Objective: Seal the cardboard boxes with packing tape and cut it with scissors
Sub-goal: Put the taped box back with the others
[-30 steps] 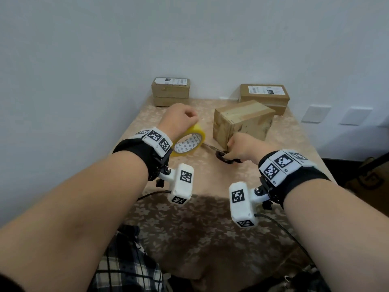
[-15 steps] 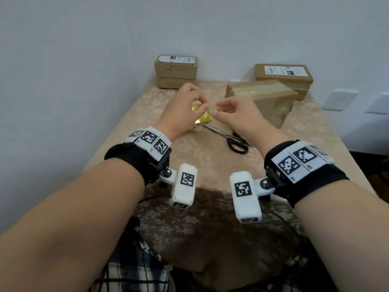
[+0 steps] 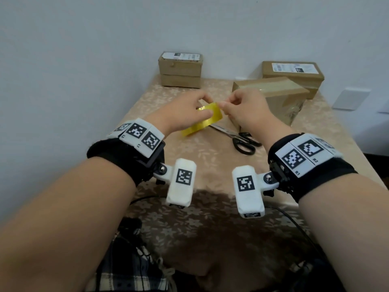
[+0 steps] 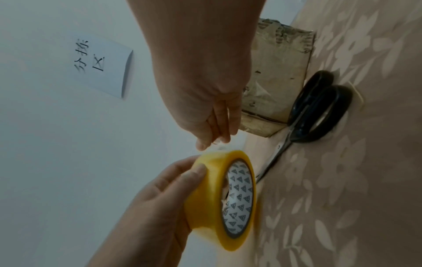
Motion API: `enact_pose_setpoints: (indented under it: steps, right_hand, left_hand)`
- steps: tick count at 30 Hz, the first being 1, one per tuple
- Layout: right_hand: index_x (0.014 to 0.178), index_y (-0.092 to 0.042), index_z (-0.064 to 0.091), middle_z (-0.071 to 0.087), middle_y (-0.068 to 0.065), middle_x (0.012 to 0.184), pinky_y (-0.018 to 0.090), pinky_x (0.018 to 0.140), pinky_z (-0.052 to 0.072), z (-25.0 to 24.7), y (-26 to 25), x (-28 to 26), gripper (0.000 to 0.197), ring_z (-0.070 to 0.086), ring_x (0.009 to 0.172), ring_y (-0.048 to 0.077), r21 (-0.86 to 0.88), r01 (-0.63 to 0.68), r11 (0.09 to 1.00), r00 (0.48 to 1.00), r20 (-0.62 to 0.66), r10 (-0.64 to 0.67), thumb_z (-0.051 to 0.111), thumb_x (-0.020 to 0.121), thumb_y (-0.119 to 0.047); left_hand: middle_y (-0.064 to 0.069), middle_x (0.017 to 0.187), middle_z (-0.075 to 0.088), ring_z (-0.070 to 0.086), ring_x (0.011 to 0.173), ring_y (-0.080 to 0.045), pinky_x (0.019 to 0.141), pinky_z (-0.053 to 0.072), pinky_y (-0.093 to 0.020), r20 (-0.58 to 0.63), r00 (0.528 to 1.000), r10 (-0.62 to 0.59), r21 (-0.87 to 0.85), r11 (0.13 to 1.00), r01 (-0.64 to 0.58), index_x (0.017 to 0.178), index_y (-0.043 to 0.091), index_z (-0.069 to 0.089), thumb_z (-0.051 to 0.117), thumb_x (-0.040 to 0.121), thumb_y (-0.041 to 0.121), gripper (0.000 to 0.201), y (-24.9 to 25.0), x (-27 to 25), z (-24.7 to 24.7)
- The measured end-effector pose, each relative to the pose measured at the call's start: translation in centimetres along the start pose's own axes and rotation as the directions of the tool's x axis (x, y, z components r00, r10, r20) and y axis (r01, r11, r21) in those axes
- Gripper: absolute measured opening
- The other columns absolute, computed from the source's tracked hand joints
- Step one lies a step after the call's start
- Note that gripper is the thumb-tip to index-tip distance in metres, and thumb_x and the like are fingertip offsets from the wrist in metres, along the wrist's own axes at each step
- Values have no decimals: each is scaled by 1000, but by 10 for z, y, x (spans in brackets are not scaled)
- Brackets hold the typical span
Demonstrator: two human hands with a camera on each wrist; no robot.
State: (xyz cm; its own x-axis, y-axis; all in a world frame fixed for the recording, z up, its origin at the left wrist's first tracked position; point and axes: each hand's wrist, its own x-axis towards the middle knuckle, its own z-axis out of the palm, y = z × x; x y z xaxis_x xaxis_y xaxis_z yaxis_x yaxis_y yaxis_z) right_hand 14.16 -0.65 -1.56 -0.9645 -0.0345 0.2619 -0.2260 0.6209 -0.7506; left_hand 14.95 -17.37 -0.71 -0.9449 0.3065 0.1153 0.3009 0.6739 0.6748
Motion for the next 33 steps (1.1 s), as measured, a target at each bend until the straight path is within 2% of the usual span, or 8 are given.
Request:
enact_pose_setpoints:
  steps: [2,6,10,14,20,24,27,33]
  right_hand:
    - [80,-13,64,58,-4,67,28,71,46,-4,-6,-3,16,57,74,16,-74,25,997,1000,5,-25,67,88,-26]
    - [80,-9,63,58,0,69,25,66,40,-10,-13,-8,20,53,70,14,-114,47,992,999,9,-46,66,89,-27]
    - [85,2,69,62,9,74,26,64,43,-12,-6,-16,27,51,66,14,10,-10,1000,1000,23,10,66,89,-25]
    - [87,6,69,58,8,73,20,58,40,-8,-3,-19,30,48,65,11,133,-29,991,999,32,25,70,86,-24]
    - [87,3,68,64,7,68,16,59,50,-4,4,-19,19,57,56,7,246,-105,963,994,60,93,71,85,-15]
    - [84,-5,64,60,1,64,20,61,49,-2,3,-17,11,54,55,7,192,-49,980,999,20,46,69,87,-14]
    - [89,-8,65,62,-4,68,19,67,49,-3,4,-16,11,56,62,6,102,16,995,1000,1,-17,69,87,-19]
    - [117,-18,45,66,7,76,17,70,46,-2,9,-17,42,59,67,8,156,100,983,994,-57,-92,71,84,-14]
  left_hand:
    - [11,70,46,45,62,-1,52,34,-13,1,1000,17,38,999,-18,119,15,53,58,91,19,28,0,-2,-1]
    - [1,94,51,52,94,-16,83,43,-27,-28,999,21,90,996,-19,122,18,53,58,92,21,31,-5,-1,-3]
    - [1,98,50,48,75,-6,61,38,-10,3,998,64,43,997,-64,116,18,55,59,91,17,25,-6,-4,0]
    - [1,99,50,44,71,2,54,36,-3,-16,996,83,-17,996,-84,110,13,58,59,90,14,20,-11,-6,-1]
    - [-4,104,55,46,70,0,64,40,-15,4,996,89,-18,996,-89,101,17,59,62,89,16,13,-13,-4,0]
    - [-3,103,54,44,70,3,65,35,-13,-80,993,90,-8,996,-91,99,11,63,60,91,18,11,-10,1,3]
    - [-4,110,46,45,84,-10,76,32,-20,-98,994,51,22,999,-50,100,12,62,58,93,24,15,-9,5,5]
    - [1,105,49,41,77,-3,61,33,-7,-92,993,75,27,997,-72,94,16,52,52,96,20,4,-9,2,6]
